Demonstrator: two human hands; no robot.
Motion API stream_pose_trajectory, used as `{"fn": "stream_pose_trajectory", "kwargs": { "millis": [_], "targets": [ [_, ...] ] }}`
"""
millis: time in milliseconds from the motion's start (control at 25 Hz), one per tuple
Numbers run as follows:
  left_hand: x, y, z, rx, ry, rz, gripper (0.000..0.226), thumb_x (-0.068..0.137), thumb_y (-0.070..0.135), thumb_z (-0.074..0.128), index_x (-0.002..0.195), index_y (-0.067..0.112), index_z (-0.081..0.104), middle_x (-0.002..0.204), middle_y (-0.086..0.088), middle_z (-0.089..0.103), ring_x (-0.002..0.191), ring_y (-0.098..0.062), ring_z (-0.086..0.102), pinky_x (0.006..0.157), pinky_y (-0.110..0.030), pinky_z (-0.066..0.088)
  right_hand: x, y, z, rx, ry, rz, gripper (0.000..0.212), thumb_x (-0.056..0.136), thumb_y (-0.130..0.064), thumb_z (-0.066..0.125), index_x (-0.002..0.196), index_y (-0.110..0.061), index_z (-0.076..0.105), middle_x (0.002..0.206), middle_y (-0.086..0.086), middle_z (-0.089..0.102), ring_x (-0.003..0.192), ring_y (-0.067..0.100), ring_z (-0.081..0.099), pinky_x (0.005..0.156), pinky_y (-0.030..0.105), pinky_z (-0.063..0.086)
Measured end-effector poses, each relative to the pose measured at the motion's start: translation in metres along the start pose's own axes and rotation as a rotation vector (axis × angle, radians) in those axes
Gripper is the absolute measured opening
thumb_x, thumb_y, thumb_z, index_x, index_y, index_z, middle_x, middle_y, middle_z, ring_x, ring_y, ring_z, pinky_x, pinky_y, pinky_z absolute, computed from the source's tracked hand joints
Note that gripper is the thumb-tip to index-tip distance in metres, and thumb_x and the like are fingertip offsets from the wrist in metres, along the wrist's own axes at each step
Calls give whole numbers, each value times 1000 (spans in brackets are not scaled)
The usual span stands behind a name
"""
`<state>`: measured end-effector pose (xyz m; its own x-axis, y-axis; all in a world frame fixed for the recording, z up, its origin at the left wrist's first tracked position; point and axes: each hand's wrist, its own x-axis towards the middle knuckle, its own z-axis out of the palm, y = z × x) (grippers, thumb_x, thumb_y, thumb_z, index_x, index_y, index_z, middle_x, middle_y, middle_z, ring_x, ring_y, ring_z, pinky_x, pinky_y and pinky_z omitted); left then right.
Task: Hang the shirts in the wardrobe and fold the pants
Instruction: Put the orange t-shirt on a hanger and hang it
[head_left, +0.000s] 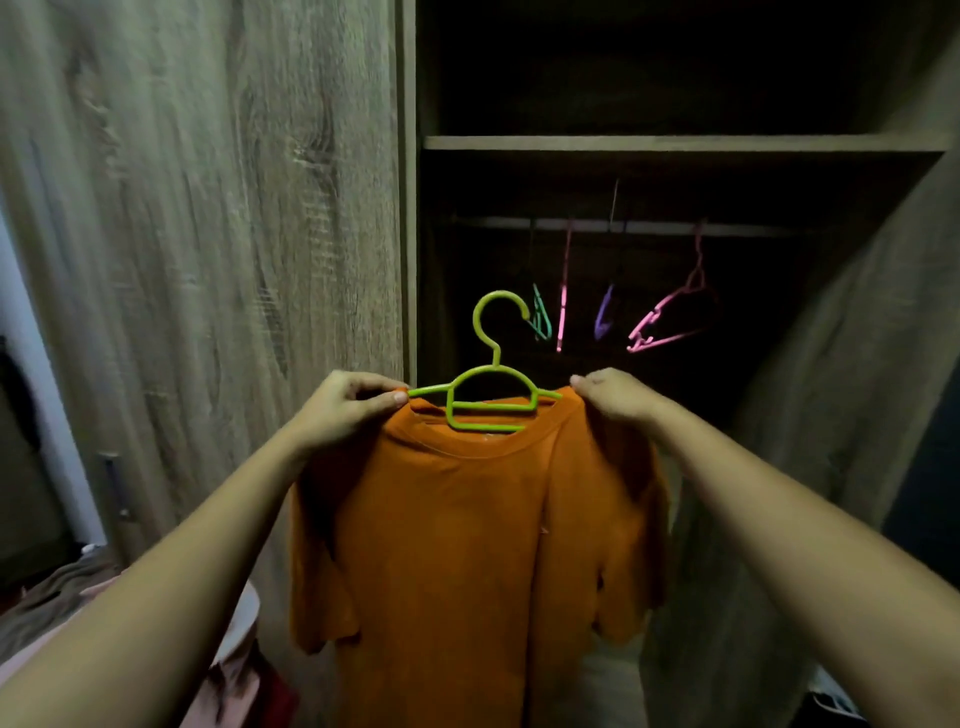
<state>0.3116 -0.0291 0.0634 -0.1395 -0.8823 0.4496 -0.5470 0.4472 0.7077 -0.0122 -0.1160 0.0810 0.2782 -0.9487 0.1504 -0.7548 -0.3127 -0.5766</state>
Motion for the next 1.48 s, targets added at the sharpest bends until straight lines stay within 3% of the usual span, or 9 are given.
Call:
{"fn": "stream_pose_trajectory", "kwargs": {
  "millis": [160,360,520,600,720,1000,1240,1400,1480],
  "targets": [
    [2,1,-16,8,136,39,12,90,19,60,93,27,68,89,17,70,88,3,63,77,-13,47,-15,8,6,119,54,-368,18,95,-31,47,80,-31,57,80,-9,58,73,-1,53,73,24,42],
    [14,28,-11,309,220,136,15,96,27,49,103,17,58,94,4,63,88,-11,60,80,-28,46,-13,11,18,207,218,-376,12,95,-33,47,87,-34,55,85,-8,62,83,9,59,74,28,46],
    [16,33,-14,370,29,119,34,88,27,61,121,20,53,111,3,59,100,-10,57,86,-23,42,-12,11,17,188,235,-407,10,94,-36,48,87,-38,55,85,-11,61,84,9,58,77,33,47],
    [15,29,-17,275,13,99,37,86,23,65,120,26,52,109,3,59,98,-14,58,85,-28,44,-15,10,12,169,171,-424,7,93,-36,50,92,-35,57,89,-9,62,87,8,59,78,29,47],
    [6,20,-22,-4,72,46,38,84,13,67,110,32,46,78,-12,57,73,-26,60,66,-37,47,-13,23,-6,97,78,-358,11,87,-40,57,98,-37,59,100,-7,64,92,9,60,78,26,49],
    [-1,18,-48,-263,234,24,39,79,5,66,95,31,40,55,1,53,48,-7,54,44,-15,41,-28,87,-26,-20,-108,-57,18,87,-35,59,103,-26,61,99,-4,63,91,12,62,81,27,49],
    [-3,21,-41,-266,205,-6,40,81,4,65,96,30,39,56,0,55,49,-9,56,43,-17,43,-22,79,-32,66,454,-114,21,92,-15,54,112,-14,60,103,5,64,89,16,58,77,27,44],
    [-4,26,-45,-227,202,-11,39,81,8,67,97,32,41,64,-5,49,54,-12,56,46,-18,44,-34,65,-20,62,119,-117,10,91,-31,55,97,-22,58,90,-3,63,84,11,59,82,33,48],
    [-6,27,-52,-194,224,0,36,80,9,68,97,32,47,65,-4,50,55,-7,57,48,-16,44,-44,67,-12,129,96,-150,18,95,-26,49,81,-22,59,79,-5,61,76,4,57,78,26,45]
  ]
}}
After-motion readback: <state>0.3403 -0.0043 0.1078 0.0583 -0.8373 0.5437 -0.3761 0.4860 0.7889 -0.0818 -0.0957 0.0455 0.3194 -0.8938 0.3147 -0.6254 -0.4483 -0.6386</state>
